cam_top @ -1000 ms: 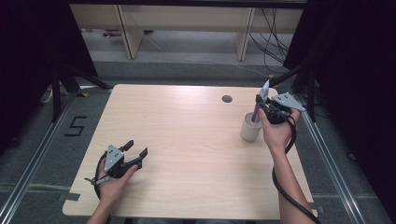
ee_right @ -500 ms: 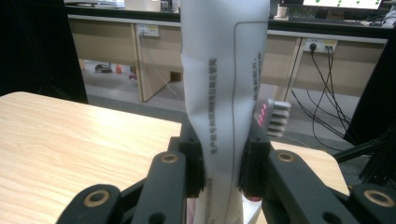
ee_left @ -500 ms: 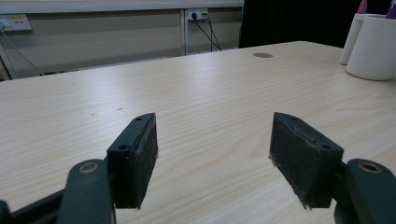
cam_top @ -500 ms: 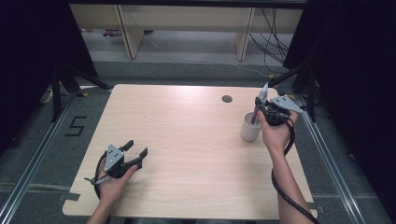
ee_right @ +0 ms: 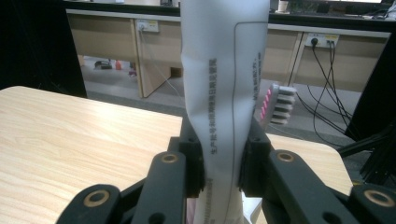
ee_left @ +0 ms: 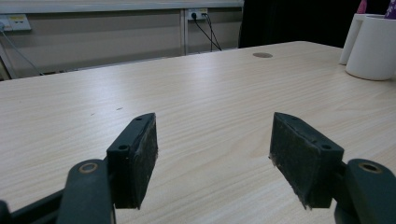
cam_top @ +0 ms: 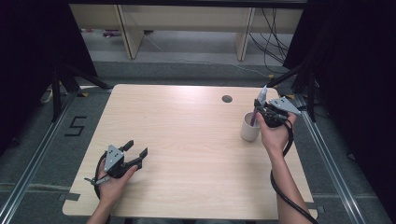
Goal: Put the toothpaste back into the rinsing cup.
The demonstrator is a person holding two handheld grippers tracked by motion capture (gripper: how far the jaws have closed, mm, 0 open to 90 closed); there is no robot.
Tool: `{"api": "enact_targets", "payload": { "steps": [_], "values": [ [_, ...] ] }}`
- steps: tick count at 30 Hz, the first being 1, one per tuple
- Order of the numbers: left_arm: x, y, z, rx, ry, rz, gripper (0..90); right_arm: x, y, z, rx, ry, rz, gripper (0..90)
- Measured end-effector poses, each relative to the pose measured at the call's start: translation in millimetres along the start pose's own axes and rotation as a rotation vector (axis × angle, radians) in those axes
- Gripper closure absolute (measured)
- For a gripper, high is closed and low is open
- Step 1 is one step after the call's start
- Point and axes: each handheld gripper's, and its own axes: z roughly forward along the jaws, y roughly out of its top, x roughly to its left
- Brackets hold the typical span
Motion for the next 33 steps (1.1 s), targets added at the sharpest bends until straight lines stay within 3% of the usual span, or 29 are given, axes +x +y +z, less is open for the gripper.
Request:
{"api": "enact_targets", "payload": {
  "steps": [3,6,8,9,10,11,12,17,21,33],
  "values": [
    [-0.1,0.0,0.1,-0.001,0.0,-0.002,32.3,1.2,-1.9,0.6,0.009,-0.004,0.019,75.7],
    [-0.3,0.0,0.1,0.001,0.0,0.001,32.3,-0.6,-3.9,1.5,0.009,-0.009,-0.001,75.7],
    [-0.5,0.0,0.1,0.001,0.001,0.001,32.3,1.1,-5.9,2.0,0.017,-0.007,0.02,75.7],
    [-0.5,0.0,0.1,0.002,0.001,0.001,32.3,-1.0,-6.7,3.1,0.008,-0.007,-0.009,75.7],
    [-0.8,0.4,-0.8,0.012,0.006,0.002,32.3,0.3,-7.6,2.8,0.023,-0.001,0.015,75.7],
    [-0.6,0.2,-0.3,0.007,0.004,0.002,32.3,-0.8,-8.6,3.7,0.022,-0.003,0.001,75.7],
    [-0.5,0.1,0.1,0.003,0.001,0.002,32.3,0.3,-9.7,4.2,0.019,-0.005,0.018,75.7],
    [-0.6,0.1,0.2,0.002,0.001,0.004,32.3,-0.6,-13.2,6.8,0.017,0.0,-0.002,75.7],
    [-0.6,0.0,0.1,0.0,0.001,0.004,32.3,1.4,-16.2,7.7,0.029,-0.002,0.02,75.7],
    [-1.6,0.4,-0.8,0.014,0.006,0.005,32.3,-0.2,-25.2,11.3,0.042,-0.005,0.01,75.6]
  ]
}}
